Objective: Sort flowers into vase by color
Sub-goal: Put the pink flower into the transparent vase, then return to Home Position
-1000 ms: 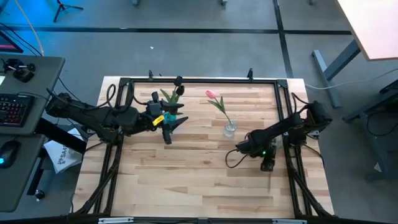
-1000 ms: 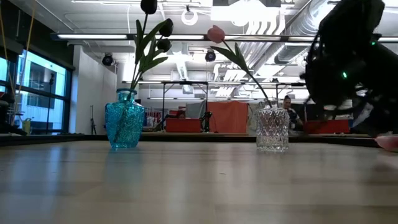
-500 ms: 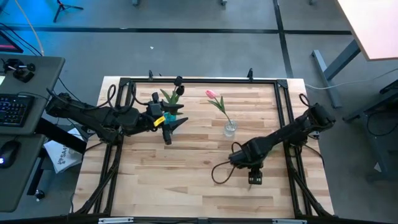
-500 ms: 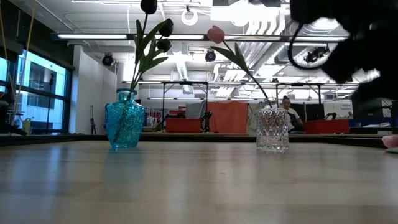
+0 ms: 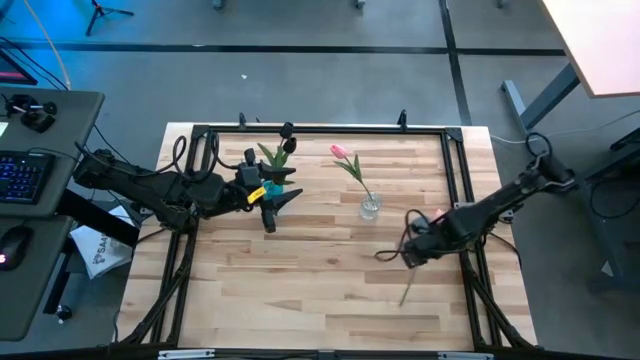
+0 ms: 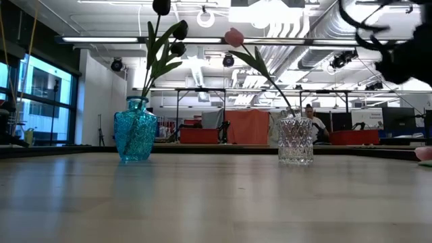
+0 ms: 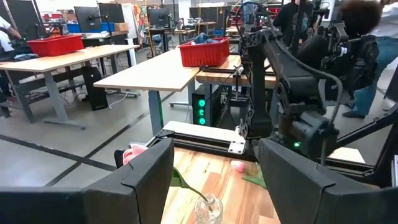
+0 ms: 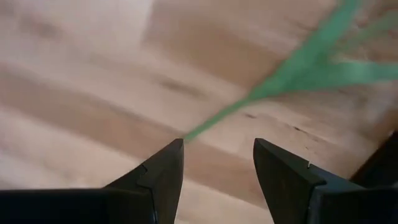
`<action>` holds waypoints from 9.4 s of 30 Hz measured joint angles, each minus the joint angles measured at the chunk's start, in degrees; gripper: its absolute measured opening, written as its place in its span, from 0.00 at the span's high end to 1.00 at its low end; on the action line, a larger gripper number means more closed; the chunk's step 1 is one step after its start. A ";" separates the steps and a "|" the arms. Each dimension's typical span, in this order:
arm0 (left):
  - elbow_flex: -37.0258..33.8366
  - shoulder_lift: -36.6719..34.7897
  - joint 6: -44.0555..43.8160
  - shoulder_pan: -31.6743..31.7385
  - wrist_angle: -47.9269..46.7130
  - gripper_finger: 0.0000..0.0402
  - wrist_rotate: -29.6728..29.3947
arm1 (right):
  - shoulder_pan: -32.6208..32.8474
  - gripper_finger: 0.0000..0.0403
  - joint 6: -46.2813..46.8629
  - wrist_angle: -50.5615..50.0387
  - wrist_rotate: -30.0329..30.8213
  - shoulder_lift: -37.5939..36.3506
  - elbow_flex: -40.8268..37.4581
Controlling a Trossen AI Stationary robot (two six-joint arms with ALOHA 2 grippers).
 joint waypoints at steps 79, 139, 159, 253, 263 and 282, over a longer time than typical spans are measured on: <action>0.00 -3.21 -3.68 -0.46 18.91 0.45 11.92 | -31.67 1.00 -81.36 61.59 21.51 -31.06 -5.22; 0.02 -14.46 10.99 0.14 1.75 0.45 -2.31 | -42.94 0.33 -86.14 16.74 3.92 -22.41 13.77; -32.47 -37.63 0.47 12.57 0.45 0.97 21.71 | -42.75 0.96 -73.64 4.36 0.09 -22.41 23.30; -63.33 -66.74 -16.00 12.41 10.93 1.00 17.35 | -28.45 1.00 -64.43 60.29 -1.70 -71.26 -42.24; -63.32 -66.60 -15.98 12.41 5.51 1.00 17.75 | -28.45 1.00 -64.43 59.46 -1.72 -71.00 -42.25; -63.36 -65.96 -16.00 12.46 5.22 1.00 17.79 | -28.45 1.00 -64.40 56.71 -1.70 -70.93 -42.27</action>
